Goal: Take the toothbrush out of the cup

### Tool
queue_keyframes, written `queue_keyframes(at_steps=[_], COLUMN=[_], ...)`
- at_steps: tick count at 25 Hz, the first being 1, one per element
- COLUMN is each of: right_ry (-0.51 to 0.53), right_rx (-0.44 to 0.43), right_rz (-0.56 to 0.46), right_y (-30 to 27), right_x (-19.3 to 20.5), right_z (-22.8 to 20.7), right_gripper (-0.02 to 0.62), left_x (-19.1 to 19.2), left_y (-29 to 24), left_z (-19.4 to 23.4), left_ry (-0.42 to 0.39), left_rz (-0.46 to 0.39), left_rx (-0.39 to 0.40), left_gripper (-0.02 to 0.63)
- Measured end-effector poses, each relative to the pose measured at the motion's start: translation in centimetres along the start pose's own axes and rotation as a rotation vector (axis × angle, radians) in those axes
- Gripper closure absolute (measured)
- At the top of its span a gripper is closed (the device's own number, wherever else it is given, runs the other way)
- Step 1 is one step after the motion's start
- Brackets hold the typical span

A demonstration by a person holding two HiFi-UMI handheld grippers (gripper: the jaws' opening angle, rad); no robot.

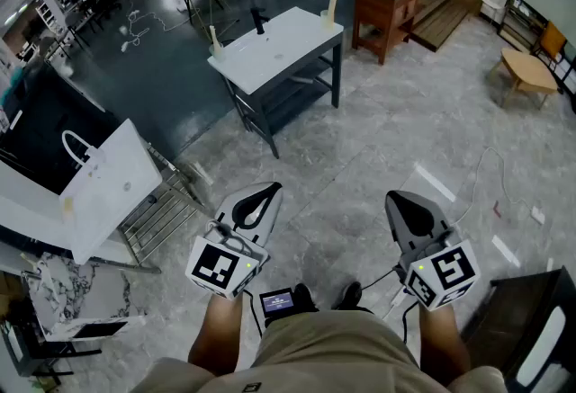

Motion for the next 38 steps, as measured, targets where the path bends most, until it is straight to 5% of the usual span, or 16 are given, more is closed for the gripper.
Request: queue_keyframes(at_steps=[28,38], right_ry=[-0.024,-0.013], right_rx=[0.068,0.118], right_rz=[0.002,0.032], right_y=[-8.4,-10.9], right_x=[-2.7,-3.5], right_z=[2.6,-1.1], right_gripper=[0.591,0.591], left_x=[3.2,3.1], left_y=[0.1,-4.0], left_z=[9.1,11.3], left_ry=[0.022,0.043], left_rz=[-0.037,-0.071], left_rx=[0.048,0.078], left_gripper=[0.599,0.600])
Point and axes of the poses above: the fingertips, and each gripper's own axes: y backward along the fingers, z to its left, x out of its underside, the point moved 2 cm from there along y, backward along the fingers, and after that the axes turned 11 degrees about z, right-handed, at the moved point
